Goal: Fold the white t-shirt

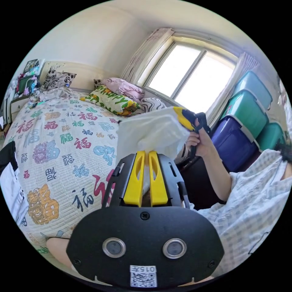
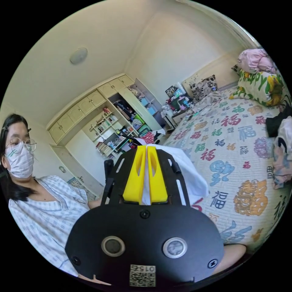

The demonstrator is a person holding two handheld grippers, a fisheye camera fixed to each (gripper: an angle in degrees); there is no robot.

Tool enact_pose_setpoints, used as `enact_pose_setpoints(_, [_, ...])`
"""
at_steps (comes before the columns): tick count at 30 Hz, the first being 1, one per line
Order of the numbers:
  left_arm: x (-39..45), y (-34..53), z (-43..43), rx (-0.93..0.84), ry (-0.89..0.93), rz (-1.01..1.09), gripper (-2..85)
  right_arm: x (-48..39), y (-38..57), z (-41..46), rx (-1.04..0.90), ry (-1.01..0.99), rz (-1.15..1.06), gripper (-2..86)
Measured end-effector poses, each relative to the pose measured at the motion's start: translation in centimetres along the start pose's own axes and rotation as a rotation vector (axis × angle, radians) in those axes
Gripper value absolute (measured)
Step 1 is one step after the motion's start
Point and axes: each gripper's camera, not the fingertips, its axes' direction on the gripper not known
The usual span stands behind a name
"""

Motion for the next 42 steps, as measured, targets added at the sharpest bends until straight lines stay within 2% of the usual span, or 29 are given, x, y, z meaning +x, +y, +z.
enact_pose_setpoints(6, [-3.4, -1.6, -4.3, -0.007, 0.072, -0.049, -0.3, 0.6, 1.2, -2.5, -0.042, 0.100, 0.037, -0.1])
enact_pose_setpoints(13, [-2.2, -3.2, -8.3, -0.047, 0.102, 0.062, -0.4, -1.7, 2.9, -3.8, -0.140, 0.120, 0.014, 0.3])
enact_pose_setpoints(15, [-1.5, -4.3, -9.0, -0.029, 0.116, 0.102, -0.4, -2.2, 2.9, -3.9, -0.181, 0.197, 0.007, 1.0])
enact_pose_setpoints(19, [-1.0, -7.7, -7.7, -0.045, 0.132, 0.159, -0.4, -1.2, 2.4, -2.2, -0.244, 0.606, 0.039, 7.9])
enact_pose_setpoints(21, [-1.0, -8.7, -5.7, -0.081, 0.123, 0.170, -0.4, -2.4, 2.8, -0.9, -0.210, 0.632, -0.009, 10.3])
enact_pose_setpoints(24, [-1.3, -9.3, -2.0, -0.144, 0.109, 0.168, -0.5, -5.4, 4.3, 3.0, -0.200, 0.475, -0.115, 11.9])
enact_pose_setpoints(26, [-1.8, -9.4, 0.1, -0.177, 0.121, 0.149, -0.6, -7.3, 5.2, 8.0, -0.335, 0.255, -0.192, 13.1])
enact_pose_setpoints(30, [-3.1, -9.5, 2.7, -0.205, 0.177, 0.108, -0.8, -7.2, 5.7, 12.6, -0.373, 0.199, -0.211, 13.3])
enact_pose_setpoints(33, [-3.9, -9.8, 2.2, -0.189, 0.143, 0.099, -0.7, -6.2, 5.2, 14.0, -0.414, 0.127, -0.161, 9.0])
enact_pose_setpoints(35, [-4.4, -10.0, 1.5, -0.180, 0.136, 0.107, -0.7, -6.3, 5.1, 13.1, -0.417, 0.145, -0.199, 3.4])
enact_pose_setpoints(38, [-5.3, -10.3, 0.4, -0.194, 0.121, 0.126, -0.8, -6.2, 4.3, 10.7, -0.445, 0.119, -0.195, 1.7])
enact_pose_setpoints(42, [-5.2, -10.8, 0.6, -0.257, 0.194, 0.193, -0.7, -8.3, 2.7, 7.7, -0.497, 0.147, -0.261, 0.9])
